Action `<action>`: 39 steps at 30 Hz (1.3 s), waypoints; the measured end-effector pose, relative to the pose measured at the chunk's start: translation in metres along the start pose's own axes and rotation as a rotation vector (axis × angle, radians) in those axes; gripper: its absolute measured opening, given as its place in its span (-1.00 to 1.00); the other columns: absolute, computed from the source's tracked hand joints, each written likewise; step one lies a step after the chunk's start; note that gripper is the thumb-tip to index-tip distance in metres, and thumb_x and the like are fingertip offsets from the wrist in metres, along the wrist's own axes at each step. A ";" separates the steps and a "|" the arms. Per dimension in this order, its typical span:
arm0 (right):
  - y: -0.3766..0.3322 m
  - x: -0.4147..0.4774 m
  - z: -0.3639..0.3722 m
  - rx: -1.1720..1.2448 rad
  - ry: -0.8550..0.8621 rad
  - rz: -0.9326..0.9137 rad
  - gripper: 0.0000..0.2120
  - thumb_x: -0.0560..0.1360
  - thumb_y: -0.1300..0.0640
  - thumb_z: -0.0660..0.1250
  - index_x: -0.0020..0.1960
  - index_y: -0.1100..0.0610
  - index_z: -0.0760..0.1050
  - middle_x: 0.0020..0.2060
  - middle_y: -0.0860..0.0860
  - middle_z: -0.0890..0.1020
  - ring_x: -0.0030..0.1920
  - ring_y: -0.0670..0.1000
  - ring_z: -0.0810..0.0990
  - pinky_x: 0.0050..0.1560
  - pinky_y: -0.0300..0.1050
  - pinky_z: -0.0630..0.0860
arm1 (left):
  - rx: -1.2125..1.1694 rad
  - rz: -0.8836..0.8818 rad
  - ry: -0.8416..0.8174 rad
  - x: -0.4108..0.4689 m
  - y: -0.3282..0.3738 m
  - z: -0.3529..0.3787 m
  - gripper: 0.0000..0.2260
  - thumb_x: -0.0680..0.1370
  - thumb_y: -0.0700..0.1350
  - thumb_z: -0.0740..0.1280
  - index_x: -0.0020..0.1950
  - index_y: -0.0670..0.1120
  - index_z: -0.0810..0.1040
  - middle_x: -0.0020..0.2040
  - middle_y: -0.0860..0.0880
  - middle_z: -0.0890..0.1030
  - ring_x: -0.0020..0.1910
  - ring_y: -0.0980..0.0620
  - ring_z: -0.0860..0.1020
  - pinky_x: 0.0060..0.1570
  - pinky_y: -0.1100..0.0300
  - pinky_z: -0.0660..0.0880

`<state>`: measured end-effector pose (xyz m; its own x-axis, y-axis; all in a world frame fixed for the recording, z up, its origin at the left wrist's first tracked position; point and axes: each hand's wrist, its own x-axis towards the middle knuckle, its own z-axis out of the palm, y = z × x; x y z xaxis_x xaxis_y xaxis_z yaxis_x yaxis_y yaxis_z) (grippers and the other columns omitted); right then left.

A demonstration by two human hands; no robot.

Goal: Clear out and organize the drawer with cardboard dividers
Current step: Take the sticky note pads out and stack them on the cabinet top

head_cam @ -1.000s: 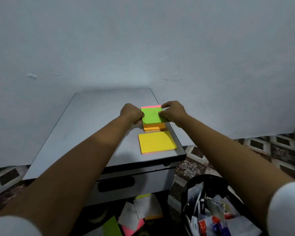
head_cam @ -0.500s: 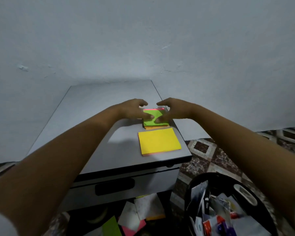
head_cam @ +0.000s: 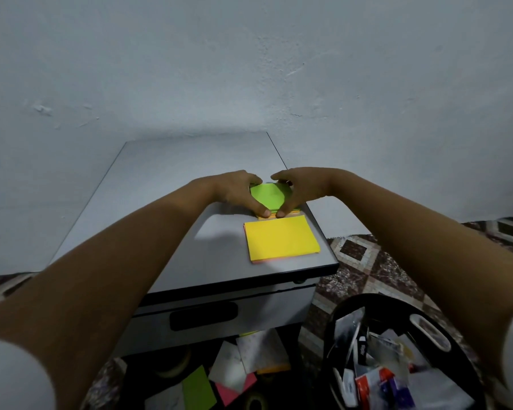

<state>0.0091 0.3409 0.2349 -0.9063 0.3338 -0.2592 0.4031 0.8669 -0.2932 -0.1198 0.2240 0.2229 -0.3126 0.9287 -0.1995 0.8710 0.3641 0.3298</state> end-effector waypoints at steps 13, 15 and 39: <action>-0.033 -0.062 0.015 0.233 0.415 -0.098 -0.52 0.52 0.02 0.32 0.41 0.08 0.34 0.28 0.08 0.50 0.22 0.04 0.50 0.16 -0.19 0.38 | -0.293 0.039 0.276 -0.077 0.006 0.002 -0.46 0.50 0.08 0.35 0.44 -0.01 0.32 0.37 -0.07 0.43 0.29 -0.01 0.44 0.12 0.22 0.36; -0.045 -0.082 0.026 0.278 0.469 -0.114 -0.57 0.52 0.05 0.32 0.36 0.08 0.40 0.23 0.06 0.54 0.17 0.01 0.53 0.11 -0.23 0.39 | -0.332 0.046 0.321 -0.105 0.009 0.011 -0.49 0.49 0.08 0.36 0.41 0.02 0.37 0.33 -0.02 0.47 0.24 0.04 0.46 0.12 0.22 0.38; -0.087 -0.161 0.333 0.514 -0.091 0.123 -0.66 0.53 0.08 0.31 0.29 0.13 0.49 0.12 0.06 0.60 0.15 0.05 0.56 0.05 -0.23 0.42 | -0.446 -0.408 0.031 -0.264 -0.059 0.292 -0.64 0.56 -0.03 0.30 0.33 -0.10 0.44 0.28 -0.11 0.44 0.20 -0.03 0.45 0.09 0.26 0.34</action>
<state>0.1625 0.0885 -0.0038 -0.8428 0.3689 -0.3919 0.5367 0.5228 -0.6622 0.0218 -0.0628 -0.0132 -0.6046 0.7073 -0.3662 0.4382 0.6793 0.5886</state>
